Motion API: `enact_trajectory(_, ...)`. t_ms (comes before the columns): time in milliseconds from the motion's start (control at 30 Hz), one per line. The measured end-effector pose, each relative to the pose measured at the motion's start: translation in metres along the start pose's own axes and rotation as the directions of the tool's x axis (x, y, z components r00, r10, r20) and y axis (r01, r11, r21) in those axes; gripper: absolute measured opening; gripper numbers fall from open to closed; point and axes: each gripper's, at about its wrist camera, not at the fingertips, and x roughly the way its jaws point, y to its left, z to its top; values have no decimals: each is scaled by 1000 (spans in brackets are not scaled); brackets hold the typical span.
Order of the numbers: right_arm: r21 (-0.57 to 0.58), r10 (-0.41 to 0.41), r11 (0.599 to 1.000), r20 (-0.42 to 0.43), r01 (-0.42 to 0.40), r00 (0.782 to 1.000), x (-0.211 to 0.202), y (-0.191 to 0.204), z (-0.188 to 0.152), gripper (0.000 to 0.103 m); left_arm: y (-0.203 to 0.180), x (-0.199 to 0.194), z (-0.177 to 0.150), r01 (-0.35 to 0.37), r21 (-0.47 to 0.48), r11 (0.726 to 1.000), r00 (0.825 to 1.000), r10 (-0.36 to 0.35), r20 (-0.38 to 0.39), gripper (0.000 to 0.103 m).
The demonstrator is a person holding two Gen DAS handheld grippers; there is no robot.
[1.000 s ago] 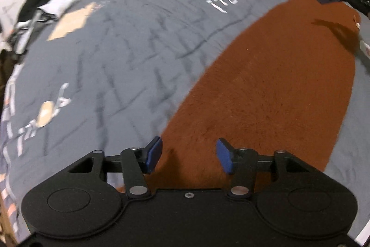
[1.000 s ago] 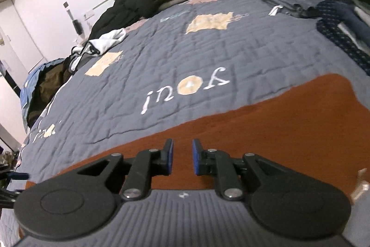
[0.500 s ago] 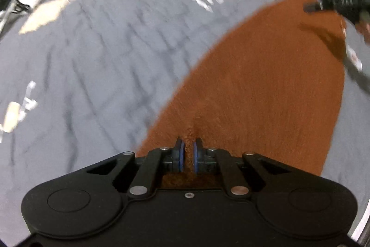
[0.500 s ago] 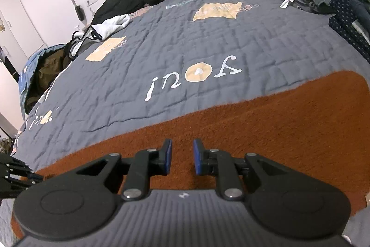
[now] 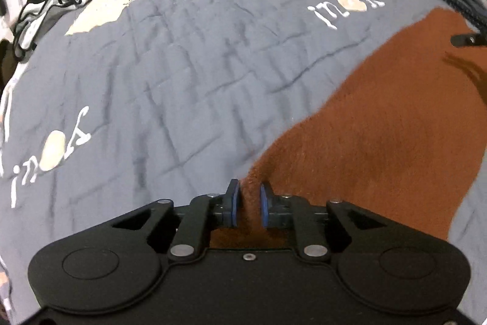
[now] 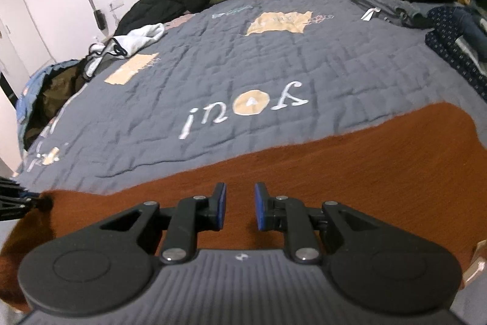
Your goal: Fold clothes
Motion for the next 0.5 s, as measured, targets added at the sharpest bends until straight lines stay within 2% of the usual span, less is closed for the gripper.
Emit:
enact_trajectory(33,8,-9,1000,-7,10,1000,3,-4,0,19,-1,-7,-4,-4,8,1000,1000,4,6,30)
enact_trajectory(67,15,-17,1000,-15,17,1000,6,-9,0,19,-1,-14,-7,-7,13,1000,1000,7,12,33)
enact_trajectory(200,50,-25,998,-39,27,999,19,-24,3,22,-2,-40,-25,20,-30,999,999,-19,37,36)
enact_trajectory(267,92,-7,996,-51,11,999,24,-31,6,30,-6,-47,-36,19,-35,999,999,-18,38,40)
enact_trajectory(333,120,26,993,-65,-18,998,30,-35,9,43,-8,-50,-46,21,-52,998,999,-19,39,40)
enact_trajectory(433,75,61,996,-86,-54,994,40,-27,15,55,-11,-52,-62,10,-80,997,999,-7,37,40)
enact_trajectory(500,29,76,997,-102,-74,992,47,-18,16,58,-13,-55,-71,5,-95,995,999,-1,39,40)
